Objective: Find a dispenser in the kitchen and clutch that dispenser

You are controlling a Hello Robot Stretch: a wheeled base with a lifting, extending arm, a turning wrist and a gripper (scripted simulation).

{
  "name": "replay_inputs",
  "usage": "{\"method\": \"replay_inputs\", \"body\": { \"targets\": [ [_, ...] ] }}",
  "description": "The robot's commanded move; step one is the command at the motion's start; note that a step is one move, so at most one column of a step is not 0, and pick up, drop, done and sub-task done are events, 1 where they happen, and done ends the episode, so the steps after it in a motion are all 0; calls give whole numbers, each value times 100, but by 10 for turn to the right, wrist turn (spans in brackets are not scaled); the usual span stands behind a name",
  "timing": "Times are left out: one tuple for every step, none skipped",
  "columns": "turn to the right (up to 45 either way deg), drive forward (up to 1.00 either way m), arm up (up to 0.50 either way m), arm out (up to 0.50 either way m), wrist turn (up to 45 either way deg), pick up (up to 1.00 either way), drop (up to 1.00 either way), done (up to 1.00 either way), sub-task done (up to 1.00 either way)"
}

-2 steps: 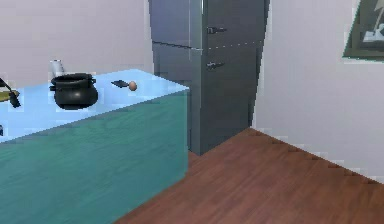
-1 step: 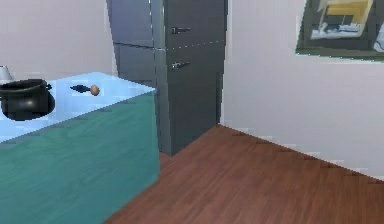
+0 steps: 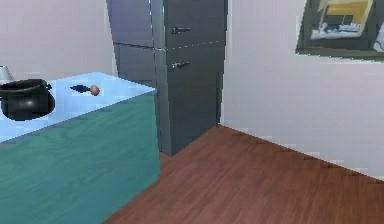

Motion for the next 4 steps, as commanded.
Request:
{"method": "replay_inputs", "body": {
  "targets": [
    [0,0,36,0,0,0,0,0,0],
    [0,0,0,46,0,0,0,0,0],
    [0,0,0,0,450,0,0,0,0],
    [0,0,0,0,450,0,0,0,0]
  ]
}}
